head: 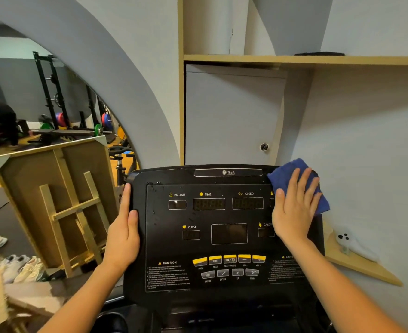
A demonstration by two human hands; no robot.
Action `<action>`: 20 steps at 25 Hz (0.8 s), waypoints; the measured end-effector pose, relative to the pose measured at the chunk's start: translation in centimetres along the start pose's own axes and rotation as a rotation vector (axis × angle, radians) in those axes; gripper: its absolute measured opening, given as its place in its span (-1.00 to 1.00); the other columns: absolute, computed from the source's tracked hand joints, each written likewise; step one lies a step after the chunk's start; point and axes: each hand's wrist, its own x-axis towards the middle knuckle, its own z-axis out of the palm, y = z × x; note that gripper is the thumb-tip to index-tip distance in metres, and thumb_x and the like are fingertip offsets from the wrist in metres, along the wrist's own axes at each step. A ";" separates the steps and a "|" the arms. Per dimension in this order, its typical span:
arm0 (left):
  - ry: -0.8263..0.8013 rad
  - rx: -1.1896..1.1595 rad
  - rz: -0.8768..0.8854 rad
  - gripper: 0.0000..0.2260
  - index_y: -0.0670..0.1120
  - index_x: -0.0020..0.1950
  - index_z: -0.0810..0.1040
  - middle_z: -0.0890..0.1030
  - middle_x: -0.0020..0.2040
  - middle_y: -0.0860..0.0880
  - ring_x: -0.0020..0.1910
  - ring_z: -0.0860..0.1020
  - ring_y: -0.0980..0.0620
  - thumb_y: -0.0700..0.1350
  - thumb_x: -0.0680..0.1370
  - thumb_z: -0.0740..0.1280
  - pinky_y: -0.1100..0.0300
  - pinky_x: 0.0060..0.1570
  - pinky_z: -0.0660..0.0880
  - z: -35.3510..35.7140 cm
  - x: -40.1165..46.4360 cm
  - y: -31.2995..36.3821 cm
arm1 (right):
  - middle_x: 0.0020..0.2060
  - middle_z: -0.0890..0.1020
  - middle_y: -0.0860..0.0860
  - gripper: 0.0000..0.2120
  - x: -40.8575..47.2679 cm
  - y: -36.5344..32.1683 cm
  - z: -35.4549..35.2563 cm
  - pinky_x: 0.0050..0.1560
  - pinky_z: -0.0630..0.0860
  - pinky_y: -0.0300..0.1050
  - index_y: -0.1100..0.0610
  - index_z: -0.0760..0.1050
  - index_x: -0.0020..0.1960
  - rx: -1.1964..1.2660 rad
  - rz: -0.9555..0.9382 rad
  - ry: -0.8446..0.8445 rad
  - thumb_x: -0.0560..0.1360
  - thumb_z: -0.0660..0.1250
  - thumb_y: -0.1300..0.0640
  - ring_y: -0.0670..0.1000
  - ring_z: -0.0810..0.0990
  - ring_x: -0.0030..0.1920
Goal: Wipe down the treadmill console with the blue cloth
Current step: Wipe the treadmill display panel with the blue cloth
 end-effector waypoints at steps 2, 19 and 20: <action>0.006 -0.006 0.010 -0.50 0.30 0.54 -0.12 0.53 0.19 0.09 -0.04 0.54 0.24 0.22 0.59 -0.09 0.36 -0.02 0.37 0.1 0.0 0.0 | 0.62 0.00 0.16 -0.39 -0.1 -0.9 0.1 0.55 -0.02 0.29 0.14 -0.09 0.64 0.001 -0.017 -0.001 0.66 -0.14 -0.11 0.25 -0.05 0.60; 0.009 0.013 -0.012 -0.53 0.34 0.52 -0.12 0.55 0.16 0.17 0.00 0.60 0.15 0.16 0.62 -0.08 0.08 0.07 0.52 0.0 -0.1 -0.5 | 0.63 0.00 0.09 -0.37 -3.0 -14.6 1.2 0.55 -0.05 0.30 0.11 -0.04 0.64 0.048 -0.285 -0.082 0.66 -0.16 -0.16 0.24 -0.11 0.60; 0.007 0.015 -0.011 -0.53 0.34 0.52 -0.12 0.55 0.15 0.18 0.00 0.60 0.16 0.16 0.63 -0.08 0.10 0.07 0.51 0.0 -0.1 -0.5 | 0.63 0.00 0.09 -0.38 -3.3 -15.4 1.3 0.55 -0.05 0.29 0.11 -0.03 0.64 0.049 -0.301 -0.086 0.66 -0.15 -0.15 0.24 -0.12 0.61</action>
